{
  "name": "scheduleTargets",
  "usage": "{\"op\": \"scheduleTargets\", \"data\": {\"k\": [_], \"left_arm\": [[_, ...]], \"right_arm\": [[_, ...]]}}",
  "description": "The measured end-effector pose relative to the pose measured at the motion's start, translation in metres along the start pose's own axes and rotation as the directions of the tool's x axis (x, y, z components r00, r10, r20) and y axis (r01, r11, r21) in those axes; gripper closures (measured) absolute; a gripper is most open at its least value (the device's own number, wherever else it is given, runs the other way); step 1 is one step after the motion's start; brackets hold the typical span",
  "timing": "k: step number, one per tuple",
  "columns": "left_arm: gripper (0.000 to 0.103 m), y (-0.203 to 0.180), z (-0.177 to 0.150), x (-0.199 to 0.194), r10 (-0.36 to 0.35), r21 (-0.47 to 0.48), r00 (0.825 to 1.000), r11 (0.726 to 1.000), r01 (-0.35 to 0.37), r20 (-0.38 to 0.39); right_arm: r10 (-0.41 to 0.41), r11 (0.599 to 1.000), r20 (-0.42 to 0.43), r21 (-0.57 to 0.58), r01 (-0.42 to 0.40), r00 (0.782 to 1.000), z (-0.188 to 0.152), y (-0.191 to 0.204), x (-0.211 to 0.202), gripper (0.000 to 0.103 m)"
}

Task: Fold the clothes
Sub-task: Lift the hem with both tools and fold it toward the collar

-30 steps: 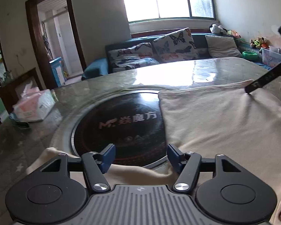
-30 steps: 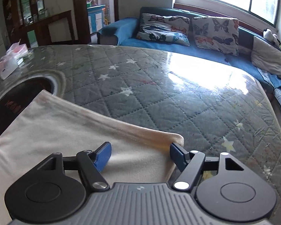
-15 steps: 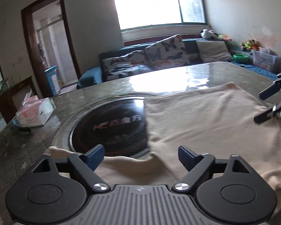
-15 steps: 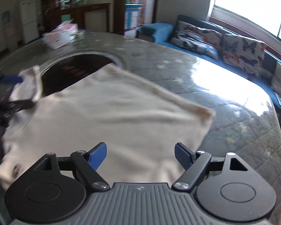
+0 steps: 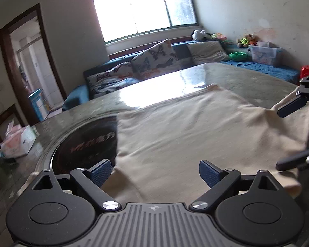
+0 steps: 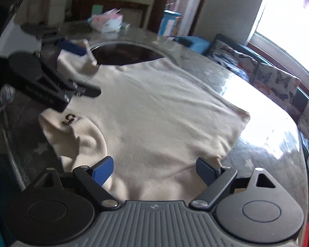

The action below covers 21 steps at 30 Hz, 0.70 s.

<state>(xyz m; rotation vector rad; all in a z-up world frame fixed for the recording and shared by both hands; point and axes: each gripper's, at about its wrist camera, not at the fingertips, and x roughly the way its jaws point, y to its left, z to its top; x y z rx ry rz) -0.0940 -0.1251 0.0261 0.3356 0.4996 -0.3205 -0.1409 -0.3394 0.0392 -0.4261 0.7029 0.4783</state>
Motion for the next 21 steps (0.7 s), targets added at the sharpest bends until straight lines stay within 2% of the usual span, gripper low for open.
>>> {"op": "scheduleTargets", "data": {"k": [4, 8, 14, 21], "left_arm": [[0.008, -0.014, 0.006, 0.002, -0.036, 0.021, 0.999, 0.999, 0.036, 0.012], [0.008, -0.030, 0.010, 0.006, -0.075, 0.043, 0.997, 0.996, 0.074, 0.019], [0.006, -0.052, 0.014, 0.011, -0.125, 0.067, 0.992, 0.990, 0.124, 0.010], [0.001, -0.059, 0.019, 0.011, -0.154, 0.053, 0.988, 0.987, 0.154, -0.004]], "right_arm": [[-0.038, 0.990, 0.020, 0.136, 0.035, 0.999, -0.012, -0.023, -0.019, 0.013], [-0.127, 0.950, -0.006, 0.287, 0.124, 0.992, -0.032, -0.059, -0.032, 0.013], [-0.267, 0.850, -0.090, 0.447, 0.278, 0.960, -0.071, -0.110, -0.037, 0.013], [-0.361, 0.701, -0.153, 0.606, 0.376, 0.920, -0.108, -0.144, -0.043, 0.014]]}}
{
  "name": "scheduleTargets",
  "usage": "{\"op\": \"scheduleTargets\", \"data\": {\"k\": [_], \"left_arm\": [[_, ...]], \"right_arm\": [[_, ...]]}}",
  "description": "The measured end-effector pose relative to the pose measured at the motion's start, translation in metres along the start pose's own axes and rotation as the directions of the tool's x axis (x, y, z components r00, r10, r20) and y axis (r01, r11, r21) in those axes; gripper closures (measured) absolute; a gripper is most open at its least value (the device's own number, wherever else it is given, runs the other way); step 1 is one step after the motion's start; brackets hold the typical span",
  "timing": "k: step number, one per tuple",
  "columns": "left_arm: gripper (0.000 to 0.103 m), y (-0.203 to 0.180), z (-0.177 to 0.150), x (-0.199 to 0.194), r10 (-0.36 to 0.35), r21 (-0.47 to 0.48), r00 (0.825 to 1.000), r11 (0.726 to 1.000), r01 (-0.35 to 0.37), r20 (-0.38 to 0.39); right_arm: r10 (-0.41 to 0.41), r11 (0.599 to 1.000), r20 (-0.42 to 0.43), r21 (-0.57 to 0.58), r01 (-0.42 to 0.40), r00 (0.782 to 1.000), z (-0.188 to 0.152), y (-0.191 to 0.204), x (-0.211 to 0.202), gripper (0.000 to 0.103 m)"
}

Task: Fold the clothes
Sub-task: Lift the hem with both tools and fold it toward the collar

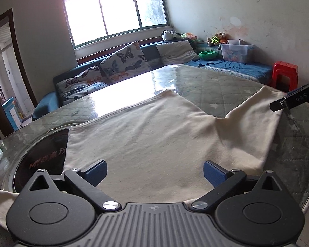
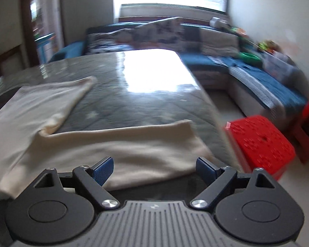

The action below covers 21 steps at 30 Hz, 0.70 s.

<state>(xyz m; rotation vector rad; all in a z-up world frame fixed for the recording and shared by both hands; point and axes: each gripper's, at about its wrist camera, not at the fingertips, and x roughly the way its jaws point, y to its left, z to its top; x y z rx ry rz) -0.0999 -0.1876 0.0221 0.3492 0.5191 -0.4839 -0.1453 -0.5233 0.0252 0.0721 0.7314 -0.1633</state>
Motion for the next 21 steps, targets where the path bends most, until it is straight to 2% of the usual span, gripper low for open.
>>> {"op": "scheduleTargets", "data": {"k": [7, 10, 13, 15, 16, 18, 21], "left_arm": [[0.000, -0.005, 0.004, 0.002, -0.005, 0.002, 1.000, 1.000, 0.005, -0.002], [0.000, -0.007, 0.005, 0.002, -0.005, 0.004, 1.000, 1.000, 0.005, -0.004], [0.000, -0.008, 0.006, 0.004, -0.002, 0.005, 1.000, 1.000, 0.002, -0.008], [0.000, -0.008, 0.006, 0.005, -0.003, 0.004, 1.000, 1.000, 0.003, -0.013], [0.000, -0.009, 0.006, 0.006, -0.004, 0.005, 1.000, 1.000, 0.004, -0.016], [0.000, -0.010, 0.006, 0.008, -0.006, 0.005, 1.000, 1.000, 0.006, -0.023], [0.000, -0.014, 0.005, 0.012, -0.014, 0.016, 0.999, 1.000, 0.015, -0.034]], "right_arm": [[-0.062, 0.990, 0.003, 0.127, 0.061, 0.998, -0.004, -0.028, 0.009, 0.028], [-0.091, 0.986, 0.008, 0.140, 0.089, 0.996, -0.002, -0.028, 0.010, 0.039], [-0.109, 0.985, 0.012, 0.136, 0.107, 0.994, -0.001, -0.025, 0.011, 0.053], [-0.104, 0.985, 0.016, 0.139, 0.101, 0.994, -0.001, -0.025, 0.010, 0.068], [-0.099, 0.985, 0.017, 0.141, 0.095, 0.995, -0.002, -0.025, 0.009, 0.072], [-0.086, 0.986, 0.020, 0.146, 0.082, 0.996, -0.002, -0.027, 0.008, 0.090], [-0.076, 0.987, 0.035, 0.147, 0.070, 0.997, 0.001, -0.029, 0.004, 0.094]]}}
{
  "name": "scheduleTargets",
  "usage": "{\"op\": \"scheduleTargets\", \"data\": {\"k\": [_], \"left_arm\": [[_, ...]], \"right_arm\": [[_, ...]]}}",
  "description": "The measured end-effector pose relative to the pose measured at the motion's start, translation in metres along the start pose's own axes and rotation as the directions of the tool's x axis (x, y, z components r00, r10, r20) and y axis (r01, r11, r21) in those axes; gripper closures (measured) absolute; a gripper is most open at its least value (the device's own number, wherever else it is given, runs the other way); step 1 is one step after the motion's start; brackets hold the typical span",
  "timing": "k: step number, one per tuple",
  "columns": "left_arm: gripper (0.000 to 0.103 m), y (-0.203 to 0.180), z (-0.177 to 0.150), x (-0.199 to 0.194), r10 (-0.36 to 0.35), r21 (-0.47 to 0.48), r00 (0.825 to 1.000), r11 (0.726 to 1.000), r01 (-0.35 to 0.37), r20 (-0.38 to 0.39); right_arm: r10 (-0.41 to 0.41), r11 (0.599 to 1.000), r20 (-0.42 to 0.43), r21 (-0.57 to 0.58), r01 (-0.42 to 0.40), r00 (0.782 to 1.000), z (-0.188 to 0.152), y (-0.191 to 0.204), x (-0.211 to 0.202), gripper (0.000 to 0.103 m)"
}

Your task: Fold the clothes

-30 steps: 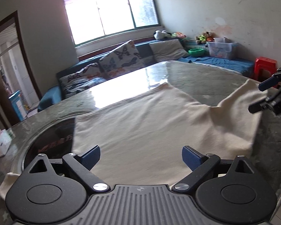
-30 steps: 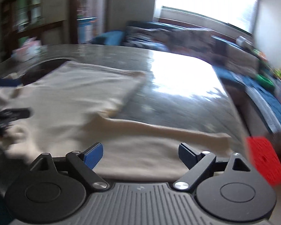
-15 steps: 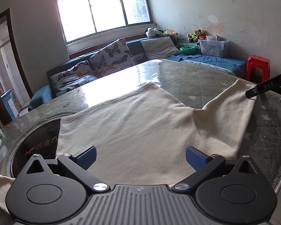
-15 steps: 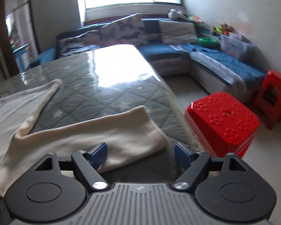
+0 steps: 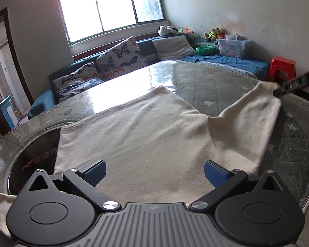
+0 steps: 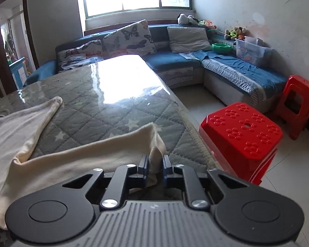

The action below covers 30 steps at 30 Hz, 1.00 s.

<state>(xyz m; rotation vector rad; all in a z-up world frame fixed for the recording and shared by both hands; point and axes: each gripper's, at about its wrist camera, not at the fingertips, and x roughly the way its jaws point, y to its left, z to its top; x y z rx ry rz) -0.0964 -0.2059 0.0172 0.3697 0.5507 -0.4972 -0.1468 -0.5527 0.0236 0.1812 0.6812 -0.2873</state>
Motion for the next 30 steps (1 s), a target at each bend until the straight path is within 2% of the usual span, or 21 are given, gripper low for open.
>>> {"op": "scheduleTargets", "data": {"k": [8, 21, 30], "left_arm": [[0.000, -0.016, -0.002, 0.009, -0.027, 0.036, 1.000, 0.999, 0.028, -0.015], [0.000, -0.025, -0.002, 0.013, -0.043, 0.061, 0.999, 0.997, 0.043, -0.010], [0.000, 0.003, 0.002, 0.001, -0.015, -0.024, 1.000, 1.000, 0.015, 0.023]], "right_arm": [[0.023, 1.000, 0.088, -0.009, -0.022, 0.996, 0.021, -0.002, -0.021, 0.094], [0.021, 0.999, 0.094, -0.033, -0.018, 0.995, 0.029, 0.003, -0.024, 0.094], [0.103, 0.988, 0.150, -0.126, -0.085, 0.983, 0.060, 0.035, -0.063, 0.095]]}}
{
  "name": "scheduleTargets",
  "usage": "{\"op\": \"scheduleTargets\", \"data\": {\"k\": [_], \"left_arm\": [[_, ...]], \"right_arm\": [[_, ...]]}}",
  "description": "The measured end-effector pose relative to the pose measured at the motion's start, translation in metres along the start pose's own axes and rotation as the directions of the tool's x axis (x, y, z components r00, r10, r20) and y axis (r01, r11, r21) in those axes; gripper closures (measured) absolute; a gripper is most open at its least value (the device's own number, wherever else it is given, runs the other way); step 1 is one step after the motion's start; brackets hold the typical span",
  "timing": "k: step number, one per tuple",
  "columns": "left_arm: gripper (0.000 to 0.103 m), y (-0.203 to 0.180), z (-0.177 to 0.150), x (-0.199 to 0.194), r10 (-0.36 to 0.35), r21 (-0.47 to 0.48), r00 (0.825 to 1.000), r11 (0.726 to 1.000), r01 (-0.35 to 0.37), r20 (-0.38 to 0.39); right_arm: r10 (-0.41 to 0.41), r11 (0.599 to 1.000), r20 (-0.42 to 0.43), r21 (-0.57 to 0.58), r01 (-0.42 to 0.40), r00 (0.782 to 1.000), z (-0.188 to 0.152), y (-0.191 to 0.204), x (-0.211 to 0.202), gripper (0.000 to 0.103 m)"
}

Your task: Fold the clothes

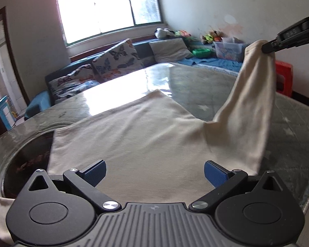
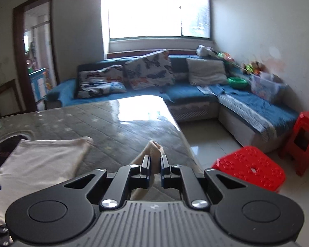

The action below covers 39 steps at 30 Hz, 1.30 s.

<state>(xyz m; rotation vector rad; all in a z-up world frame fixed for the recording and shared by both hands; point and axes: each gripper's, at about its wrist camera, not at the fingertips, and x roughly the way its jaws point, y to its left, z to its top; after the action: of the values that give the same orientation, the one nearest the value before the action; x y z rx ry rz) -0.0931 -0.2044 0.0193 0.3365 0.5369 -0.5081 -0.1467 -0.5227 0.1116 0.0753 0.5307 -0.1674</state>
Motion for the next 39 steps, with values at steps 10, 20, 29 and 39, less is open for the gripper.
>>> {"op": "scheduleTargets", "data": {"k": [10, 20, 29, 39], "left_arm": [[0.000, 0.049, -0.012, -0.020, 0.088, -0.093, 0.996, 0.992, -0.085, 0.024], [0.000, 0.078, -0.036, -0.041, 0.134, -0.162, 0.991, 0.978, -0.129, 0.023], [0.000, 0.101, -0.050, -0.053, 0.186, -0.205, 0.982, 0.962, -0.182, 0.000], [0.000, 0.106, -0.045, -0.063, 0.202, -0.213, 0.979, 0.958, -0.192, 0.026]], "right_arm": [[0.214, 0.964, 0.035, -0.166, -0.206, 0.976, 0.041, 0.095, -0.040, 0.094], [0.403, 0.860, -0.053, -0.320, -0.398, 0.914, 0.043, 0.209, -0.035, 0.095], [0.465, 0.774, -0.235, -0.359, -0.521, 0.853, 0.004, 0.270, 0.002, 0.088], [0.374, 0.815, -0.257, -0.369, -0.448, 0.891, -0.006, 0.224, 0.010, 0.083]]}}
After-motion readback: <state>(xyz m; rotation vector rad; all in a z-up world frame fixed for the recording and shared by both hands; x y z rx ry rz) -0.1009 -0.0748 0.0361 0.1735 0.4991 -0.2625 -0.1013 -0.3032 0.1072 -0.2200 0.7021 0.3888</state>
